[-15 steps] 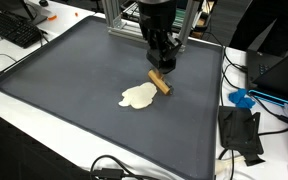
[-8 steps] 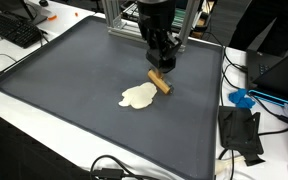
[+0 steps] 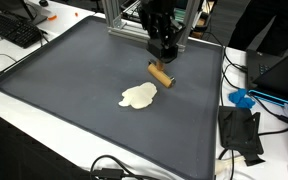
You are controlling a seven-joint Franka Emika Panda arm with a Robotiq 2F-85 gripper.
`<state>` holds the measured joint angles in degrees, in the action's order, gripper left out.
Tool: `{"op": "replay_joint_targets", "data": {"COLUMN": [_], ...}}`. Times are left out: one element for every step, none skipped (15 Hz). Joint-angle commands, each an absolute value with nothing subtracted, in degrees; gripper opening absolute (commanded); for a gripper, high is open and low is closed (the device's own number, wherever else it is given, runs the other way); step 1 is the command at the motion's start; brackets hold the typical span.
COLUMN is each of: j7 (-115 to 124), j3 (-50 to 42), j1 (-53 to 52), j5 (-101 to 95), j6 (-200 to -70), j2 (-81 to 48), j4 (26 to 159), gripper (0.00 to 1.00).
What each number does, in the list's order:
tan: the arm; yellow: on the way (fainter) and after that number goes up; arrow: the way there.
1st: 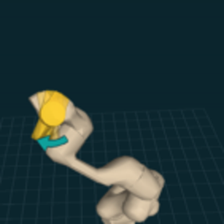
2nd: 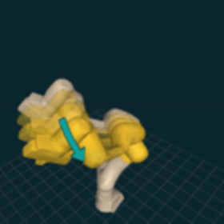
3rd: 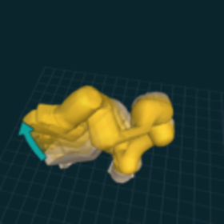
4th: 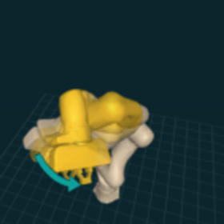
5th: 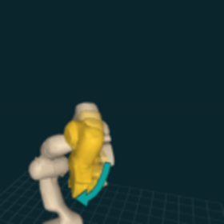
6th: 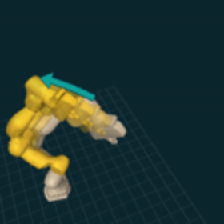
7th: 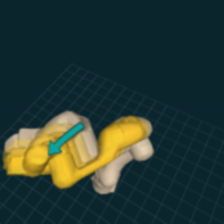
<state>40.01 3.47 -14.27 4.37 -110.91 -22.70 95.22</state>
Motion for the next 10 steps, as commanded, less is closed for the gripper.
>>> {"op": "replay_joint_targets", "data": {"j7": [37.6, 36.9, 36.4, 35.6, 35.1, 34.8, 34.4, 33.8, 33.3, 32.5], "j3": [4.3, 4.4, 4.5, 4.7, 4.9, 5.1, 5.4, 5.7, 6.0, 6.3], "j1": [-13.2, -13.2, -13.2, -13.2, -13.2, -13.3, -13.3, -13.2, -13.1, -12.9], "j5": [5.4, 5.4, 5.4, 5.4, 5.4, 5.3, 5.4, 5.5, 5.1, 5.2], "j6": [-110.8, -110.8, -110.8, -110.8, -110.7, -110.6, -111.0, -111.0, -111.1, -110.9], "j2": [-16.2, -14.7, -13.3, -11.7, -10.0, -8.3, -6.5, -4.8, -2.8, -1.1], "j4": [100.7, 101.9, 102.8, 104.0, 105.3, 106.6, 108.0, 109.3, 110.8, 112.1], "gripper": [0.22, 0.22, 0.22, 0.22, 0.22, 0.22, 0.22, 0.22, 0.22, 0.22]}}
